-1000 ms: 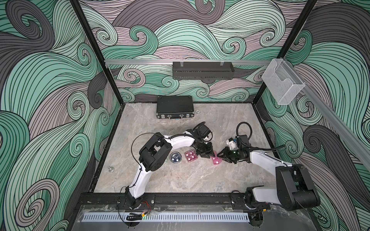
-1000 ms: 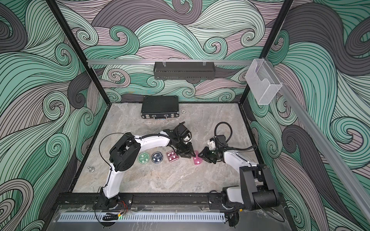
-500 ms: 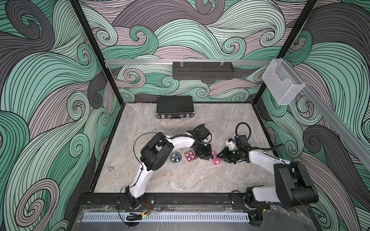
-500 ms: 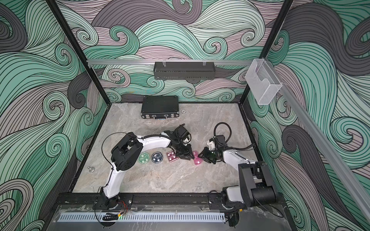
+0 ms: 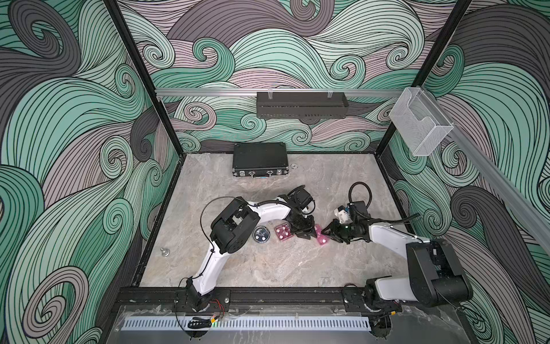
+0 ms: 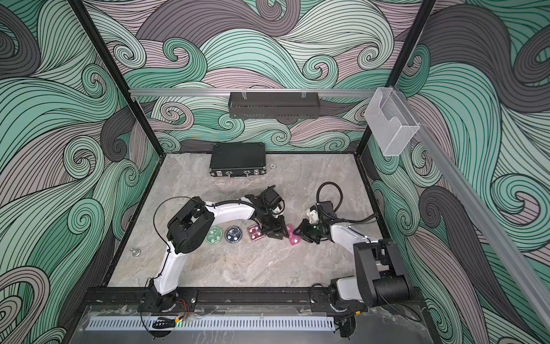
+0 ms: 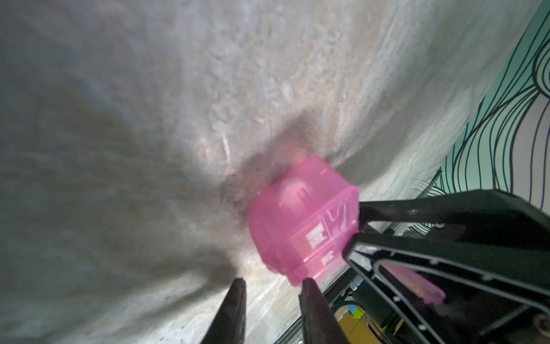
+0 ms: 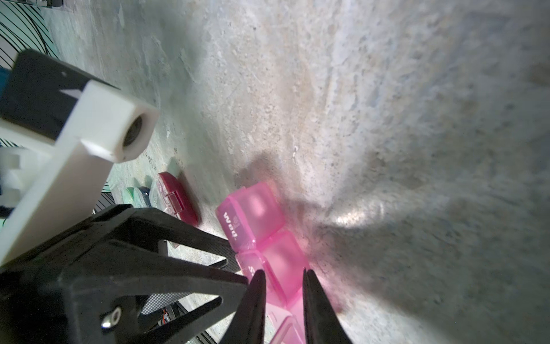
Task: Close pillboxes
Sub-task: Close the lid on the pillbox.
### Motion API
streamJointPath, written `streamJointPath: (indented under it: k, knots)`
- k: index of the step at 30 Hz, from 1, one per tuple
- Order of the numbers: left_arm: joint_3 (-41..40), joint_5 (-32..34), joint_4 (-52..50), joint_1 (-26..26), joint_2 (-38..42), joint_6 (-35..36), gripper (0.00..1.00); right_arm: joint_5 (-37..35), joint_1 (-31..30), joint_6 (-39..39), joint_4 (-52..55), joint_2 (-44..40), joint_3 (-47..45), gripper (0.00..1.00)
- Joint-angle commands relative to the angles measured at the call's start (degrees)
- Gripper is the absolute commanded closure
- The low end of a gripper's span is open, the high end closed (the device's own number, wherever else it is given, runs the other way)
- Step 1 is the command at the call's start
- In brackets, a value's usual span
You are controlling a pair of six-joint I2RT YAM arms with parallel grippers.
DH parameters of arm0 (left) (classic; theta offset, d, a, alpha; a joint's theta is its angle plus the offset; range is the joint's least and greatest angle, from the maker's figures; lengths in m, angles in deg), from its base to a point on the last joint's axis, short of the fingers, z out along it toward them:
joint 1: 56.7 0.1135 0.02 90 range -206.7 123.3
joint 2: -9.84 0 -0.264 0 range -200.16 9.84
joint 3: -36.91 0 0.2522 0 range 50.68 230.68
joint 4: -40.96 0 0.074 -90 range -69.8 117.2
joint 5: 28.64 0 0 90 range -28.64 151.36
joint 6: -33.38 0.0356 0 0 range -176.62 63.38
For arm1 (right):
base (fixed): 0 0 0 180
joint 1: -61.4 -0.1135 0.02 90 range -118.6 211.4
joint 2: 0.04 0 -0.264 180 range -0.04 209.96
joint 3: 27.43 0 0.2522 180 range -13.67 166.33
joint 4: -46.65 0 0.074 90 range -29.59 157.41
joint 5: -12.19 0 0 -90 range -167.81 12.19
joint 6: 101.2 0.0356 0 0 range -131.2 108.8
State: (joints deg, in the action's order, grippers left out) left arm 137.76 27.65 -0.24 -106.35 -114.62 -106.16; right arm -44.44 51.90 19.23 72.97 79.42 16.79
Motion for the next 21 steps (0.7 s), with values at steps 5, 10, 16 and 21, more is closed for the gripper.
streamJointPath:
  k: [5, 10, 16, 21]
  knots:
    - [2.4, 2.9, -5.1, -0.3, -3.3, 0.7, 0.69, -1.6, -0.7, -0.5, 0.1, 1.9, -0.4, 0.79]
    - [3.8, 3.6, -6.8, -0.4, -4.7, 1.2, 0.69, -2.3, -1.0, -0.6, 0.5, 1.9, -0.3, 0.8]
    - [4.4, 4.4, -9.1, -0.5, -6.2, 2.0, 0.7, -2.2, -1.2, -0.6, 0.5, 2.1, -0.3, 0.81]
    - [4.0, 5.2, -10.4, -0.6, -7.0, 2.6, 0.72, -2.3, -1.3, -0.6, 0.5, 2.2, -0.2, 0.81]
